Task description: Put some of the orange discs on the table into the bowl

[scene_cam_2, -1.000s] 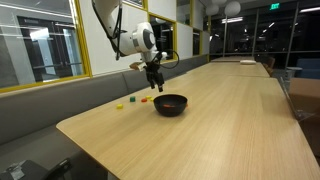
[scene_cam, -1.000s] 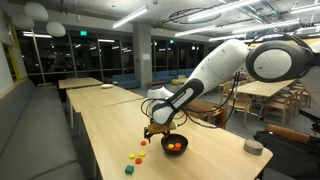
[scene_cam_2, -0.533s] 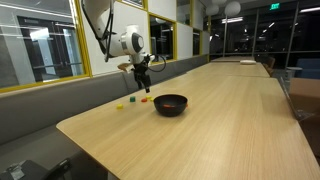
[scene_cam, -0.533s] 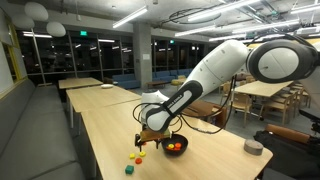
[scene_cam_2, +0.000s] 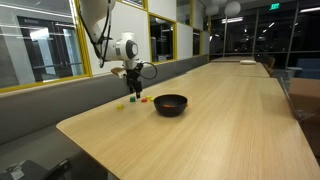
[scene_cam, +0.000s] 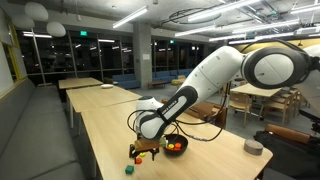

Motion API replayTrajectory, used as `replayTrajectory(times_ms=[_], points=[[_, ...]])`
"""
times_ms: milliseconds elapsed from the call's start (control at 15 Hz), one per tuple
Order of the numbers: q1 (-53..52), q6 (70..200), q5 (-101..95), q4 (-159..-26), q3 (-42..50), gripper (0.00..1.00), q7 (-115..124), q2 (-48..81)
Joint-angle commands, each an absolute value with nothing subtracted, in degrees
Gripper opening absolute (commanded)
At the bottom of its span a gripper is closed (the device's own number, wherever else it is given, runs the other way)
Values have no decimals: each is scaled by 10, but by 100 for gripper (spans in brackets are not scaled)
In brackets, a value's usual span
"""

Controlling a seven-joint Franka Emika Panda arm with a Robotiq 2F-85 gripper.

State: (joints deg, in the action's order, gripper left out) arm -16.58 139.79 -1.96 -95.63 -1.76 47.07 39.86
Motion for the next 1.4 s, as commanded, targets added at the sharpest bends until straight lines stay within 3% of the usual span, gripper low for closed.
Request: replayTrajectory(times_ms=[0, 1333], points=[[-165, 1369, 5, -901, -23, 100, 451, 436], [-144, 1294, 18, -741, -8, 100, 454, 535]])
